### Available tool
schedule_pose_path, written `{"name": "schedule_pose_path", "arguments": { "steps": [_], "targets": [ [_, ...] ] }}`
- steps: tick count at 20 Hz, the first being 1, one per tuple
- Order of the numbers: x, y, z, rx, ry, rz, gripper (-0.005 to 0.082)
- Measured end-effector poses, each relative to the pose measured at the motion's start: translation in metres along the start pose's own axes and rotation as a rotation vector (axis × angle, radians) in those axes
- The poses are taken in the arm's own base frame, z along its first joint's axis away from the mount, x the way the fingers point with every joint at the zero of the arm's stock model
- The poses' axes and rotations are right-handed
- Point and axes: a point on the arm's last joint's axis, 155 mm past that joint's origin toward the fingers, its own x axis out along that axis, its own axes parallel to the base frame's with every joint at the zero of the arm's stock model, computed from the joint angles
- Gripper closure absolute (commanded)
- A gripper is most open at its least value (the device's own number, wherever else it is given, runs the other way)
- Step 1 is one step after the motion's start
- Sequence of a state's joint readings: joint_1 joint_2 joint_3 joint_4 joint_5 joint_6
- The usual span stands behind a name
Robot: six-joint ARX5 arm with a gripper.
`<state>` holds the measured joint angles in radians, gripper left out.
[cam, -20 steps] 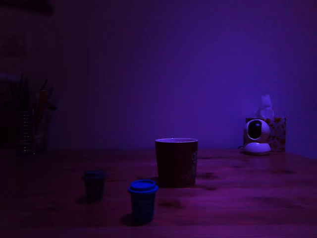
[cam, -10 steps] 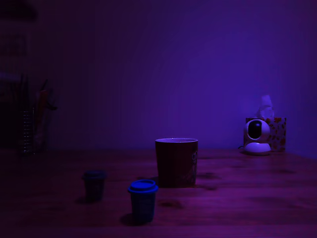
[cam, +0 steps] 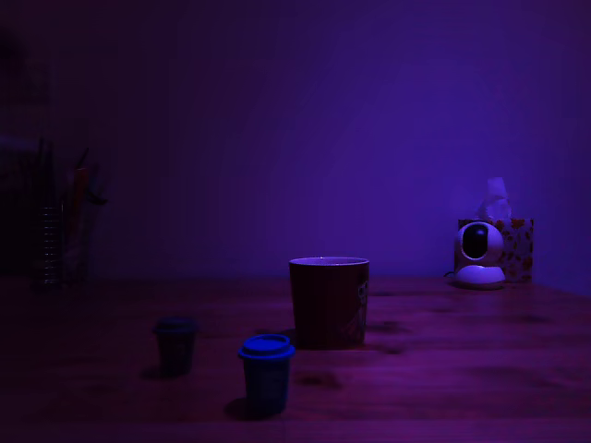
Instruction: Pick up the coffee capsules on the table and drop them inside the coffee cup
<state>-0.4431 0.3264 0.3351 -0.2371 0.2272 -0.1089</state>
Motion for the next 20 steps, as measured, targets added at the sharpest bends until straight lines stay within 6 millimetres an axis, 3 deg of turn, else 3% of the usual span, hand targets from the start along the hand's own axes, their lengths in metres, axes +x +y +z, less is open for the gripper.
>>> {"name": "schedule_pose_path", "arguments": {
  "steps": [5, 8, 10, 13, 20],
  "targets": [
    [-0.002, 0.001, -0.034, -0.023, 0.133, 0.004, 0.0783],
    [-0.002, 0.002, -0.039, 0.009, 0.156, 0.003, 0.0778],
    [0.002, 0.002, -0.047, 0.018, 0.194, -0.005, 0.0682],
    [0.008, 0.003, -0.064, 0.013, 0.273, -0.01, 0.0344],
    [0.025, -0.004, -0.072, 0.003, 0.314, -0.071, 0.0326]
  ]
}}
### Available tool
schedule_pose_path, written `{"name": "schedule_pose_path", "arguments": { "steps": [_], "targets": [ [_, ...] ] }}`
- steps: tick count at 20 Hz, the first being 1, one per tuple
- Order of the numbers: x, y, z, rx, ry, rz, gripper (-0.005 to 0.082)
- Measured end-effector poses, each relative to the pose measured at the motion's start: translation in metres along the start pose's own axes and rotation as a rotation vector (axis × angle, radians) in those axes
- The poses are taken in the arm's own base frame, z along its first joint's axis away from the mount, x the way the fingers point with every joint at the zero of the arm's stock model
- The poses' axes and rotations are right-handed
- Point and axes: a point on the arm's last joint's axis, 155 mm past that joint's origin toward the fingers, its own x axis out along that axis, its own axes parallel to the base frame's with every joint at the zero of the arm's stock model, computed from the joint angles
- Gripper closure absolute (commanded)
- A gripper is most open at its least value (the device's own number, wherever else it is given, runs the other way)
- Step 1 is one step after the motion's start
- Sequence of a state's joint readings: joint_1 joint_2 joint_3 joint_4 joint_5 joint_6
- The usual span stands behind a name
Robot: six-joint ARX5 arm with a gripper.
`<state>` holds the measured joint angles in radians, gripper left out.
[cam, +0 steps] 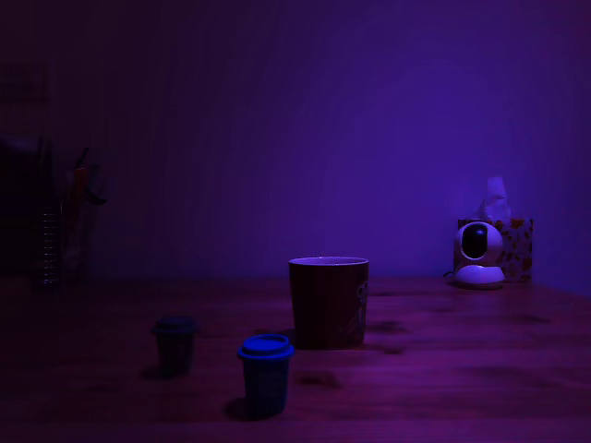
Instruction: Pick up the coffee capsules on the table and drop them inside the coffee cup
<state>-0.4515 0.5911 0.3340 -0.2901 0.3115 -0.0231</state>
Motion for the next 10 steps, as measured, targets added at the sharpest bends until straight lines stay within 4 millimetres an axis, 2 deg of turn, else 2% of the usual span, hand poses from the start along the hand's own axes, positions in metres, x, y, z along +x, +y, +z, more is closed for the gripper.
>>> {"name": "schedule_pose_path", "arguments": {
  "steps": [3, 5, 7, 10],
  "targets": [
    [0.001, 0.0, 0.002, 0.005, -0.005, -0.001, 0.0326],
    [0.005, 0.001, -0.004, 0.038, 0.024, -0.002, 0.0326],
    [0.012, 0.004, -0.012, 0.141, 0.062, -0.005, 0.0326],
    [0.025, 0.008, -0.015, 0.167, 0.081, -0.007, 0.0326]
  ]
}}
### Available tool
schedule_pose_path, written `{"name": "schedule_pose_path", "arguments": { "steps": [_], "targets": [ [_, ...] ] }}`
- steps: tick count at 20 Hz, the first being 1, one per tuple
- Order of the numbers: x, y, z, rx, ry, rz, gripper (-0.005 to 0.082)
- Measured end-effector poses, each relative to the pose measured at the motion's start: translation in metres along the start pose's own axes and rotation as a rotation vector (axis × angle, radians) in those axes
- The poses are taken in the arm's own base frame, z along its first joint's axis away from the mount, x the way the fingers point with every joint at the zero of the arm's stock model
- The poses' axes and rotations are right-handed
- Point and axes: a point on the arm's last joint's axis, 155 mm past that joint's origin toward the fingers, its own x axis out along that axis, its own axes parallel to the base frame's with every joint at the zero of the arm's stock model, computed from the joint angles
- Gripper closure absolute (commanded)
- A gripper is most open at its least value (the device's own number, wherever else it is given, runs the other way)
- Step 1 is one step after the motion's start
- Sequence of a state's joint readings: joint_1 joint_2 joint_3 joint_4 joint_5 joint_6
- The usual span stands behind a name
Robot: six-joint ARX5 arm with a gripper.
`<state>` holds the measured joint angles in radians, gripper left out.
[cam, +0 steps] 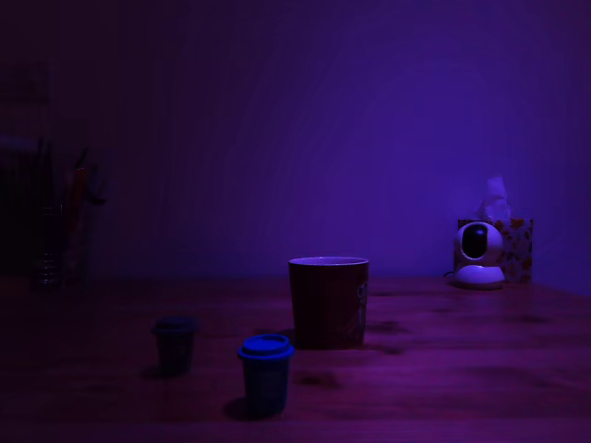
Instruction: Pick up the coffee capsules on the table and drop them inside the coffee cup
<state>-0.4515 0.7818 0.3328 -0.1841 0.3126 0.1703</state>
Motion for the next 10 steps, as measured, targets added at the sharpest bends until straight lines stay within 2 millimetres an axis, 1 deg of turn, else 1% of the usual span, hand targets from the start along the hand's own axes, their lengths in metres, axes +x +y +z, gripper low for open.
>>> {"name": "schedule_pose_path", "arguments": {
  "steps": [2, 5, 6, 9, 10],
  "targets": [
    [0.009, 0.003, 0.004, 0.013, -0.011, 0.002, 0.0326],
    [0.028, 0.007, -0.012, -0.001, 0.055, -0.011, 0.0326],
    [0.034, 0.008, -0.014, 0.017, 0.06, -0.013, 0.0326],
    [0.049, 0.011, -0.005, 0.036, 0.014, -0.027, 0.0326],
    [0.054, 0.012, -0.006, 0.036, 0.013, -0.03, 0.0326]
  ]
}}
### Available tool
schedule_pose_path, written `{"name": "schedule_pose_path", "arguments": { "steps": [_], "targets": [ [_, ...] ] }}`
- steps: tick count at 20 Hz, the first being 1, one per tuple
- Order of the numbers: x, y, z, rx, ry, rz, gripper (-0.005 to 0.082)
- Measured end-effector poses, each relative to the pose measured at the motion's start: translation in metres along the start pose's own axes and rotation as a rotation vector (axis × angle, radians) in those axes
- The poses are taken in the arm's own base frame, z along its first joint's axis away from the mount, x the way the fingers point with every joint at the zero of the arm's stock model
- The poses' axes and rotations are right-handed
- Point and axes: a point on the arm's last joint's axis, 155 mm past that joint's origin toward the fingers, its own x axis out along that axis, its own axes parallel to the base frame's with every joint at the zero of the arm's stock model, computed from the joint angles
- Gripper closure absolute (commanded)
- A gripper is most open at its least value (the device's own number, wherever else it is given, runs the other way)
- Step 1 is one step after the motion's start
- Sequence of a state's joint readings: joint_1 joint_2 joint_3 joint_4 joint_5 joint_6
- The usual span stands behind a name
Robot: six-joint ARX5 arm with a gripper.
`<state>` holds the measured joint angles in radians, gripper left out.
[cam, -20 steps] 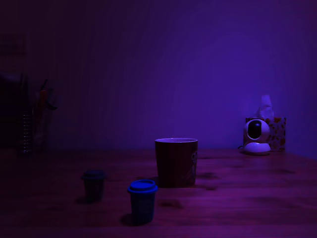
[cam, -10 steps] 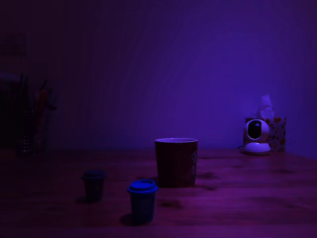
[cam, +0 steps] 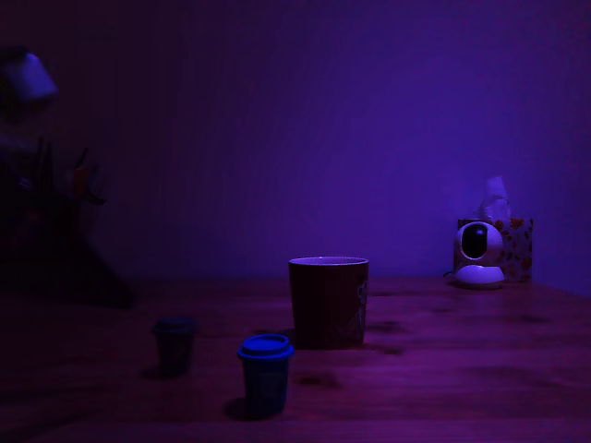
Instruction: Pick up the coffee capsules on the table and drop them inside the coffee cup
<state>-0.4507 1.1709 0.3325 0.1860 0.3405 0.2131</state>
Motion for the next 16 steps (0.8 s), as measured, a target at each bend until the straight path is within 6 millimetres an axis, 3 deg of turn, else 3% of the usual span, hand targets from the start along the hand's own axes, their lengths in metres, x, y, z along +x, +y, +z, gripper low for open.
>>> {"name": "schedule_pose_path", "arguments": {
  "steps": [6, 16],
  "targets": [
    [0.028, -0.005, -0.008, -0.002, -0.015, -0.074, 0.0326],
    [0.056, 0.007, -0.017, -0.072, -0.05, -0.06, 0.0326]
  ]
}}
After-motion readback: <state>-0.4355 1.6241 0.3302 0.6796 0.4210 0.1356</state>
